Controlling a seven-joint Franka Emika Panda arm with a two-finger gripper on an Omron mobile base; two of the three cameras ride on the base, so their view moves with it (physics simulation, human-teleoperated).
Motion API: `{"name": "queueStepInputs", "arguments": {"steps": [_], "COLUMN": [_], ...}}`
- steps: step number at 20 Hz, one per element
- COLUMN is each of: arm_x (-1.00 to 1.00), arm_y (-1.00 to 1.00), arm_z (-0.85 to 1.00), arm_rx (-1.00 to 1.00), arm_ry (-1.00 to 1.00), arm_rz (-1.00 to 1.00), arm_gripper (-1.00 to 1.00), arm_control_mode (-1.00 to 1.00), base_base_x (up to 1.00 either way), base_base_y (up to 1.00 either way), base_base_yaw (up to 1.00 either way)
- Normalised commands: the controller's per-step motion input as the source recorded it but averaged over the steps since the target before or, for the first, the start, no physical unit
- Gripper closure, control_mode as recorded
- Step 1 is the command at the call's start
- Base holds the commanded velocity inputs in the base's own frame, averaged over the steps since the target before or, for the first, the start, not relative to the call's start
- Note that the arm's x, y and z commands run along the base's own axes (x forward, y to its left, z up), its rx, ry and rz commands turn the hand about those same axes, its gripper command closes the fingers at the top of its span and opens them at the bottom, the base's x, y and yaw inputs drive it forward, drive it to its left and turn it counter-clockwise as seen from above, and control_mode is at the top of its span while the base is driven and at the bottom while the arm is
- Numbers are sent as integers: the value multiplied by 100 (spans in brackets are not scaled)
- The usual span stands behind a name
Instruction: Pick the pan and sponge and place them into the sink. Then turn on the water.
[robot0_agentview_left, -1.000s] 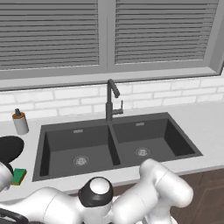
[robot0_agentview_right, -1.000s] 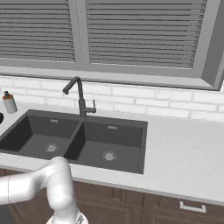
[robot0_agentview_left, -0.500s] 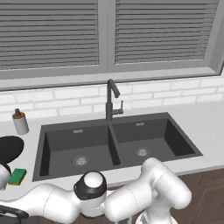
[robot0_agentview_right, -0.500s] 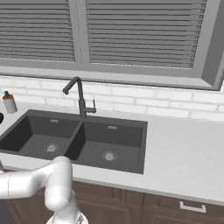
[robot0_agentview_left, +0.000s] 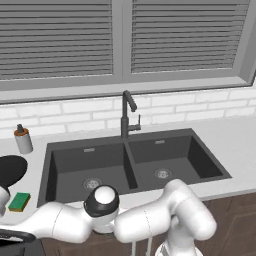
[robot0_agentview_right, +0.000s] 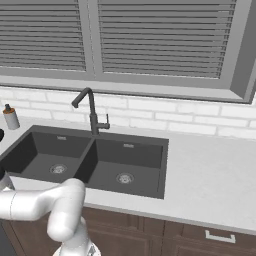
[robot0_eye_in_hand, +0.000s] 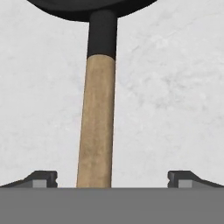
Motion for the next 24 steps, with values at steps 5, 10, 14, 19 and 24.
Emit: {"name": "queueStepInputs", "arguments": {"steps": [5, 10, 14, 19, 24], "arm_x": [0, 0, 0, 3, 0], "arm_y": [0, 0, -1, 0, 0], "arm_z": [-50, -84, -97, -100, -95], "arm_rx": [0, -1, -4, -12, -14], "arm_ry": [1, 11, 19, 25, 14], "arm_rz": [-4, -10, -13, -15, -15], "arm_gripper": [-100, 100, 100, 100, 100], "arm_control_mode": [-100, -100, -100, -100, -100], "base_base_x": [0, 0, 0, 0, 0], "base_base_y": [0, 0, 0, 0, 0], "base_base_yaw": [0, 0, 0, 0, 0]}}
